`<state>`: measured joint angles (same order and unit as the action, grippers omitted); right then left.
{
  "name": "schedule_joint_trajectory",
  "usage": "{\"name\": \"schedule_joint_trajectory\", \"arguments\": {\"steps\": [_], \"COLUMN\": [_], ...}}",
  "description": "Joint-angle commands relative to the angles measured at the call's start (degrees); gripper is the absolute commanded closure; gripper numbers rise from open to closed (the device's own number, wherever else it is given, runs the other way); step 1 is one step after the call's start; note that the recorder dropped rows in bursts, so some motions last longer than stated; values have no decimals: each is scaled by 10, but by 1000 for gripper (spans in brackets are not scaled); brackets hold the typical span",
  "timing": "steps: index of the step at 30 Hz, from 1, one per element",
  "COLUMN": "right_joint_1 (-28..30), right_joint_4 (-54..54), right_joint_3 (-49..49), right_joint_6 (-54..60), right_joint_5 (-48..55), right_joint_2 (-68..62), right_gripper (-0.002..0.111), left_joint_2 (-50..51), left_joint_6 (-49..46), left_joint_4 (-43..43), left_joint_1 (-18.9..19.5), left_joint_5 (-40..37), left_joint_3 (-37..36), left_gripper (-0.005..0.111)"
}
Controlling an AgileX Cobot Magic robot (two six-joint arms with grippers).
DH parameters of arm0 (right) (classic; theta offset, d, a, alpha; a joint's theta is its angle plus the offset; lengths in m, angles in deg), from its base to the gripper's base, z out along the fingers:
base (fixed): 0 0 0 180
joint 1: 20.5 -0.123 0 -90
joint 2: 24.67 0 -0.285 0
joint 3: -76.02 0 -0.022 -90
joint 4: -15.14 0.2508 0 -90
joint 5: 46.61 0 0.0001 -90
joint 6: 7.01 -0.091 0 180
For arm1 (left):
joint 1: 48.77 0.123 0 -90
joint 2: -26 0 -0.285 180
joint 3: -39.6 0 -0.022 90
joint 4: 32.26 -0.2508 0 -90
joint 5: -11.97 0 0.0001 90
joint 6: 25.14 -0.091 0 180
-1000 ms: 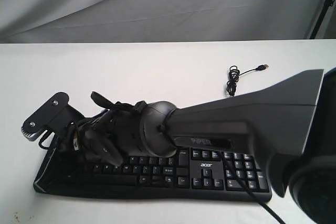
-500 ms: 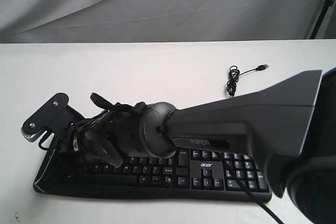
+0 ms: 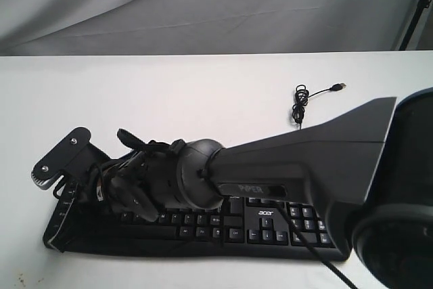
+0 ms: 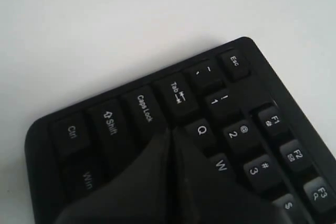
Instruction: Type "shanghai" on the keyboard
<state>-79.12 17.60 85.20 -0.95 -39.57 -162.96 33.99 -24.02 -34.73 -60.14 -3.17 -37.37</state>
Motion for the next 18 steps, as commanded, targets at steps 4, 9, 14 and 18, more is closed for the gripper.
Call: {"name": "schedule_joint_trajectory", "arguments": {"steps": [4, 9, 14, 18], "right_joint_1": [3, 17, 50, 79], "right_joint_4": [-10, -25, -18, -1], "right_joint_3": [4, -10, -121, -216], "right_joint_6": [13, 16, 16, 16], "right_joint_5": [7, 85, 41, -24], "right_joint_2": [14, 70, 138, 176], "right_gripper": [108, 108, 108, 108], "left_joint_2": [-2, -2, -2, -2], "left_joint_6": [2, 2, 2, 2], "left_joint_4": [0, 0, 0, 0], "left_joint_1": [-2, -2, -2, -2], "left_joint_5": [3, 3, 3, 3], "left_joint_3": [-2, -2, -2, -2], "left_gripper": [107, 107, 107, 107]}}
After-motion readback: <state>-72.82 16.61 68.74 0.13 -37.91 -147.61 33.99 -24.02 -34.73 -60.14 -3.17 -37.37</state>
